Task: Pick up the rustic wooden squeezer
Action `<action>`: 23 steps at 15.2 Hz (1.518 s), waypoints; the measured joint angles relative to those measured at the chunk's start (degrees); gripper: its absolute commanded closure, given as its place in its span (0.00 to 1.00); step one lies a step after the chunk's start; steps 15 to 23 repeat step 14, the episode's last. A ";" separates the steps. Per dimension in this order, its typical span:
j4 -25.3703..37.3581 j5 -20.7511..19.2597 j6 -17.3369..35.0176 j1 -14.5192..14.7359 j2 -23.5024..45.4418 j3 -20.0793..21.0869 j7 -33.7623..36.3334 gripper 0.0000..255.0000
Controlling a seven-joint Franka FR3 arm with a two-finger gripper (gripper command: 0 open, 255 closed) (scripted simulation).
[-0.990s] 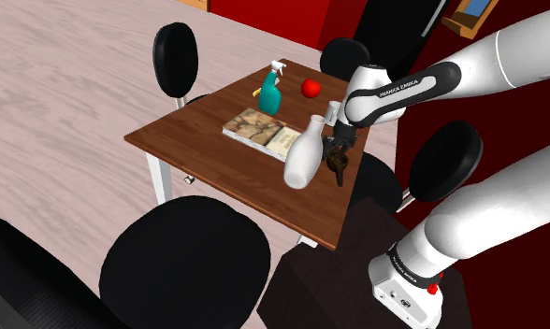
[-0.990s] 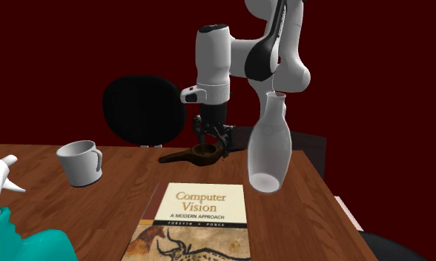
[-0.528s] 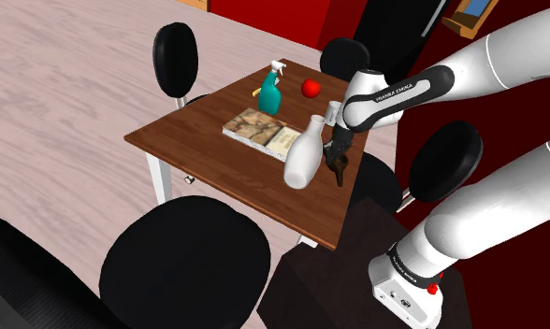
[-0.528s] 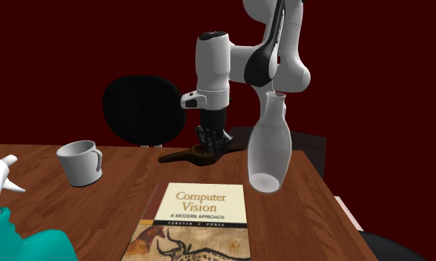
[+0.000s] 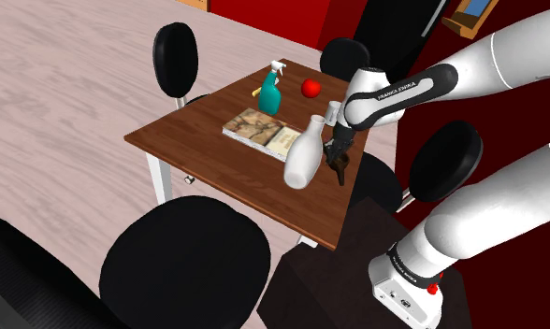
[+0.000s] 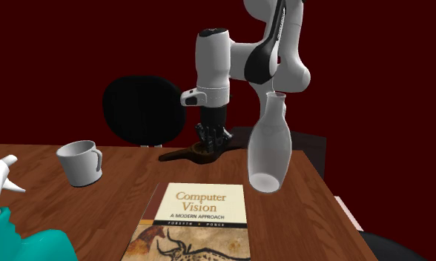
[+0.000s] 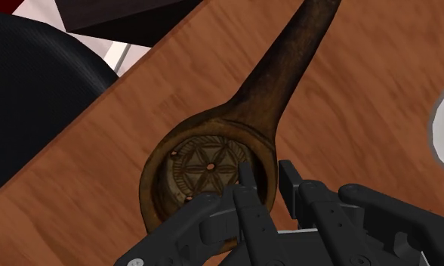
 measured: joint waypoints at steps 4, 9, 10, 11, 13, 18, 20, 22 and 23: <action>1.10 -0.11 -3.44 -0.08 -2.35 0.08 -0.02 1.00; 2.82 -0.15 -8.10 -0.05 -5.30 0.39 0.18 1.00; 3.21 -0.15 -9.04 -0.06 -5.85 0.41 0.16 1.00; 3.80 -0.17 -10.05 -0.10 -6.27 0.40 0.08 1.00; 4.40 -0.19 -11.71 -0.14 -7.33 0.44 0.04 1.00; 4.70 -0.16 -12.21 -0.10 -7.53 0.51 0.11 1.00; 4.70 -0.16 -12.21 -0.10 -7.53 0.51 0.11 1.00; 4.70 -0.16 -12.21 -0.10 -7.53 0.51 0.11 1.00; 4.70 -0.16 -12.21 -0.10 -7.53 0.51 0.11 1.00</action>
